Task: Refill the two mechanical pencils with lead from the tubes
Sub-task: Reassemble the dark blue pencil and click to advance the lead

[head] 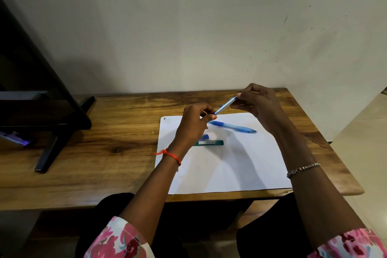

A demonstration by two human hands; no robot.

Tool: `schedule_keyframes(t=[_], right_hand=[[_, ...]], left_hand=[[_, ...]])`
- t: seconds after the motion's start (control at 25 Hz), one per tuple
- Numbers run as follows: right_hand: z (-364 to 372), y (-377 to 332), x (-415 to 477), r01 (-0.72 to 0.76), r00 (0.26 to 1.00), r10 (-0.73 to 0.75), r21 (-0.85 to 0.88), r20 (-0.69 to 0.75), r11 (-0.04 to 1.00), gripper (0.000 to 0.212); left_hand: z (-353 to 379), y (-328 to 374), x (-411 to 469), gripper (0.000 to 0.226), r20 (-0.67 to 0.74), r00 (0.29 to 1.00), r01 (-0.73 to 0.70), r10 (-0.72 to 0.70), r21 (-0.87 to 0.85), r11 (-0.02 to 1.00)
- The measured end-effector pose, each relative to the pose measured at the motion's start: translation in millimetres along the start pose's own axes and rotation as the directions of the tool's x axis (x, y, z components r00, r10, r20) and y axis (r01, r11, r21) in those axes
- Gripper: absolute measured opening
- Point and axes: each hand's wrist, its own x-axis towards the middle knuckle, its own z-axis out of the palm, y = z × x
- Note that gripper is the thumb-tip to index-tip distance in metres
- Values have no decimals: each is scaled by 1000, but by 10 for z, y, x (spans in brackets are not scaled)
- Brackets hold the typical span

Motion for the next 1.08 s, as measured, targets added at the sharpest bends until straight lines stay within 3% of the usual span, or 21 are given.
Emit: schedule_keyframes(t=[0.08, 0.24, 0.36, 0.44, 0.56, 0.8, 1.08], right_hand=[[35, -6, 0, -60, 997, 56, 86, 44, 994, 13], [218, 10, -12, -122, 986, 93, 213, 139, 969, 32], [347, -53, 6, -121, 992, 80, 518, 101, 847, 41], [336, -146, 29, -86, 996, 52, 621, 73, 779, 51], [256, -351, 30, -32, 999, 8, 637, 41, 770, 61], [253, -732, 63, 47, 999, -51, 646, -13, 762, 55], [286, -798, 22, 30, 1000, -29, 584, -11, 811, 53]], left_hand=[[24, 53, -13, 15, 10, 1000, 8, -7, -53, 999], [58, 129, -24, 14, 22, 997, 72, -69, -257, 964], [71, 162, -54, 15, 140, 978, 208, -157, -524, 826], [74, 154, -56, 22, 199, 955, 297, -221, -613, 732], [68, 142, -62, 25, 313, 910, 415, -273, -679, 605], [11, 234, -138, 21, 480, 836, 548, -265, -721, 425], [-36, 273, -151, 17, 504, 829, 559, -241, -747, 360]])
